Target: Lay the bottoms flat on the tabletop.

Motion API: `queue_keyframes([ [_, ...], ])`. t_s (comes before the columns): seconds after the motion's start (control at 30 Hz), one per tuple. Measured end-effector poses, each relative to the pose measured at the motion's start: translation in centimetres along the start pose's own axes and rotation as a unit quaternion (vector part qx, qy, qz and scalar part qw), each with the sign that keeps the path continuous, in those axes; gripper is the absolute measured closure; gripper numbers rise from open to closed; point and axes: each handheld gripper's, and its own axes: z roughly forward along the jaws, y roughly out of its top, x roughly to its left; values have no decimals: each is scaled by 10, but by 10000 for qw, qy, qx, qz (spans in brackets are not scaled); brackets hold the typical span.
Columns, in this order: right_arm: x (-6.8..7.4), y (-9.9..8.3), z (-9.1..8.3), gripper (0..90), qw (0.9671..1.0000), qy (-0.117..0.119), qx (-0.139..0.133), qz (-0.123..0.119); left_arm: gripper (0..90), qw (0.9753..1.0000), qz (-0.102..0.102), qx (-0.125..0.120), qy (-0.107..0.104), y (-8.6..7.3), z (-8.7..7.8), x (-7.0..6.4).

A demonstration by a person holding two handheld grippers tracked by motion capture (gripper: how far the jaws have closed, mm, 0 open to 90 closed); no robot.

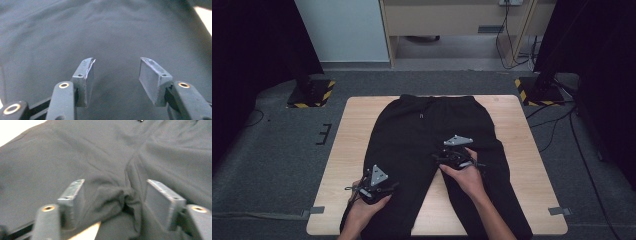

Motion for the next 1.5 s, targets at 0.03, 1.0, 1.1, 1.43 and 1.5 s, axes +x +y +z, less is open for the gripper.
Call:
queue_keyframes([
  [0.03, 2, 1, 3, 265, 10000, -47, 21, -18, 447, 10000, -23, 55, -13, -3, 0, 2],
  [1.0, 29, -31, -6, 463, 9965, 723, 215, -357, 378, 9996, -177, 159, -159, -39, -30, 31],
  [1.1, 21, -36, -25, 315, 9960, 797, 156, -363, 245, 9993, -220, 194, -235, -37, -30, 35],
  [1.43, -37, -70, -77, 95, 9997, 155, -67, 159, 57, 9996, -225, 43, -191, -19, -26, 48],
  [1.5, -46, -76, -82, 102, 9997, 77, 3, 231, 53, 9996, -228, 81, -169, -19, -24, 50],
])
